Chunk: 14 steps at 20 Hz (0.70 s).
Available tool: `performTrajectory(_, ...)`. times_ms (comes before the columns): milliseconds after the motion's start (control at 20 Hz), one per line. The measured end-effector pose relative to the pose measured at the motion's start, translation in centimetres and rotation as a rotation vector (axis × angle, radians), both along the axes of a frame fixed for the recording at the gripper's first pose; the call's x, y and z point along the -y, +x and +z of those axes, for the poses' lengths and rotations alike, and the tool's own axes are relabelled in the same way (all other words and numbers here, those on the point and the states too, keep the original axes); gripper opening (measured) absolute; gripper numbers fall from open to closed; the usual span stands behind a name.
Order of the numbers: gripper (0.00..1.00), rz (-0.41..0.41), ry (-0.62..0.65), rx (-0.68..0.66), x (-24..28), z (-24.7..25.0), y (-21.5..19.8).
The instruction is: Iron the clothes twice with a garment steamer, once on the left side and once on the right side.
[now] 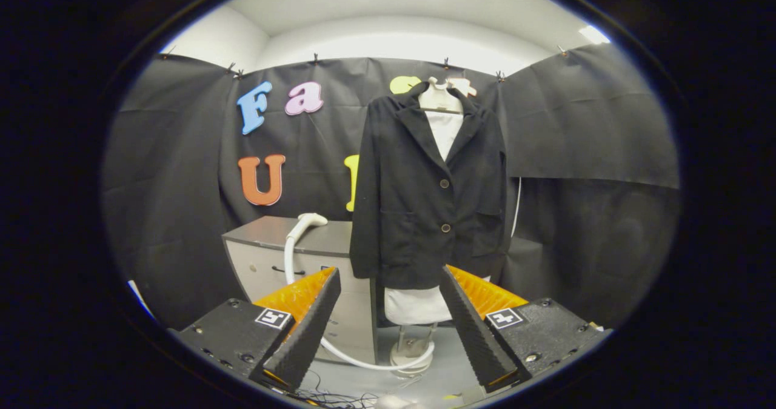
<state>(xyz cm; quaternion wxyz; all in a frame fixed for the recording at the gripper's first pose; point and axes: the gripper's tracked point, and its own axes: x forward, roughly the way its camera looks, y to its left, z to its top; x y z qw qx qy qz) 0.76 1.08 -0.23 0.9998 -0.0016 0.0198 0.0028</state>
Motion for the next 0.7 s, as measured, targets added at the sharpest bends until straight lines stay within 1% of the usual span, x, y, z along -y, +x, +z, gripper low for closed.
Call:
performTrajectory(150,1.0,0.001,0.005,-0.016,-0.7,-0.1,0.4)
performTrajectory(400,1.0,0.012,-0.012,-0.012,-2.6,1.3,1.9)
performTrajectory(550,1.0,0.038,-0.007,-0.01,-4.6,2.8,3.7)
performTrajectory(700,1.0,0.075,-0.024,-0.013,-7.3,4.2,6.9)
